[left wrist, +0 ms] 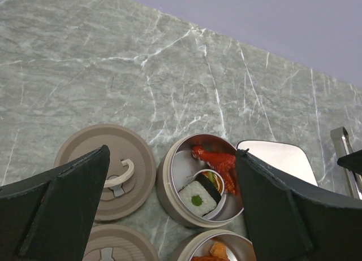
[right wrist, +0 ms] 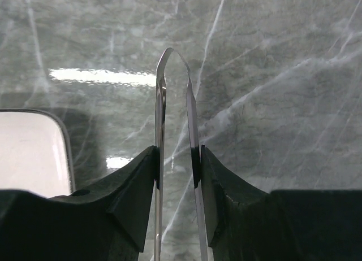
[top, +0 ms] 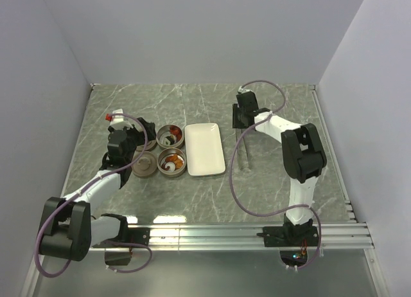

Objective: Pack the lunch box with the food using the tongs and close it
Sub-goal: Put down the clamp

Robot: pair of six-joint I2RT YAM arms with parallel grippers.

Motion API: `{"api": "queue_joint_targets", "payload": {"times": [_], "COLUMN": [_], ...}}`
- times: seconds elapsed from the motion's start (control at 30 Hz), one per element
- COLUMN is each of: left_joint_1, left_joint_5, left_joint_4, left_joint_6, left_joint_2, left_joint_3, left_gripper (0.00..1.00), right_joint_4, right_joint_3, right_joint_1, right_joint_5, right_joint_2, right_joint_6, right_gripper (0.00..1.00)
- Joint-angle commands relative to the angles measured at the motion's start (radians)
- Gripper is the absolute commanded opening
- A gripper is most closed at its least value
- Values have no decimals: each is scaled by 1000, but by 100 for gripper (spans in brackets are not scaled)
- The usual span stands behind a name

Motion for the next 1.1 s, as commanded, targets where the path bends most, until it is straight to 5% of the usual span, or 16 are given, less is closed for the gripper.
{"api": "queue_joint_targets", "payload": {"times": [0.0, 0.8, 1.07], "left_joint_1": [4, 4, 4], "left_joint_5": [22, 23, 17], "left_joint_4": [51, 48, 59], "left_joint_6": [-10, -10, -10], "left_joint_2": [9, -11, -18], "left_joint_3": [31, 25, 17], "left_gripper": [99, 99, 99], "right_joint_4": [-22, -64, 17], "right_joint_3": [62, 122, 39], "right_joint_1": [-8, -8, -10], "right_joint_5": [-13, 47, 76], "right_joint_2": [29, 88, -39], "right_joint_6": [10, 32, 33], "right_gripper": [44, 65, 68]}}
